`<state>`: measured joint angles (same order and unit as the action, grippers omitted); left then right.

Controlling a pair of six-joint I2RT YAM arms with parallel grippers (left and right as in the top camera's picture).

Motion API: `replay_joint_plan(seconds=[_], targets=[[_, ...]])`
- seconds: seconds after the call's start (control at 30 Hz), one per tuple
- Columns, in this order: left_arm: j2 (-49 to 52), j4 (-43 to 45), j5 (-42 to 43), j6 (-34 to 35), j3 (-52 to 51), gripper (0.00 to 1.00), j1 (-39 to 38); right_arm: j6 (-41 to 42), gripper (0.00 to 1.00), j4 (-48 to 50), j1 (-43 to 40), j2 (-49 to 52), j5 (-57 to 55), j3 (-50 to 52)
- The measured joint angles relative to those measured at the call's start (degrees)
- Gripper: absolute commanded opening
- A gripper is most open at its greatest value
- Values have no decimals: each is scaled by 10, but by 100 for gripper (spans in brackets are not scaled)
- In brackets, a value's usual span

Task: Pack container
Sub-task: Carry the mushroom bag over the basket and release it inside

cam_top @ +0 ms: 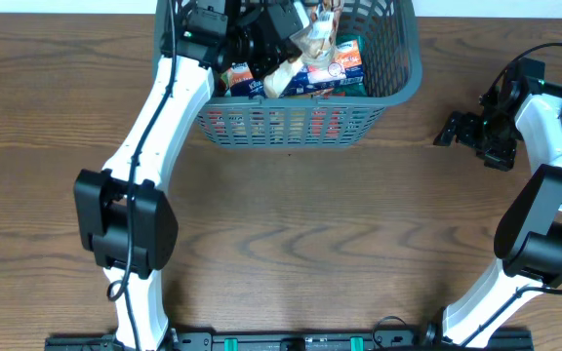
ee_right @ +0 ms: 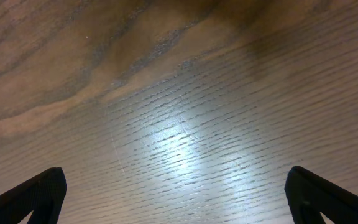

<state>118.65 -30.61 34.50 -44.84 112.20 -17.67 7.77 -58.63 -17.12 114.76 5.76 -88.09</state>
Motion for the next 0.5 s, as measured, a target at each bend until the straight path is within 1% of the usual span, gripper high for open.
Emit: replay_joint_plan(seconds=[0.03, 0.07, 0.1, 0.13, 0.17, 0.2, 0.4, 0.5], targets=[[1, -2, 0, 0, 0, 8, 0, -2, 99, 0, 0, 0, 0, 0], [1, -3, 0, -1, 0, 17, 0, -2, 99, 0, 0, 0, 0, 0], [1, -3, 0, -3, 0, 32, 0, -3, 99, 0, 0, 0, 0, 0], [0, -2, 0, -3, 0, 43, 0, -4, 99, 0, 0, 0, 0, 0], [0, -1, 0, -1, 0, 73, 0, -4, 99, 0, 0, 0, 0, 0], [0, -2, 0, -1, 0, 99, 0, -6, 99, 0, 0, 0, 0, 0], [0, -5, -7, 14, 0, 99, 0, -8, 99, 0, 0, 0, 0, 0], [-1, -15, -43, 21, 0, 98, 0, -9, 99, 0, 0, 0, 0, 0]])
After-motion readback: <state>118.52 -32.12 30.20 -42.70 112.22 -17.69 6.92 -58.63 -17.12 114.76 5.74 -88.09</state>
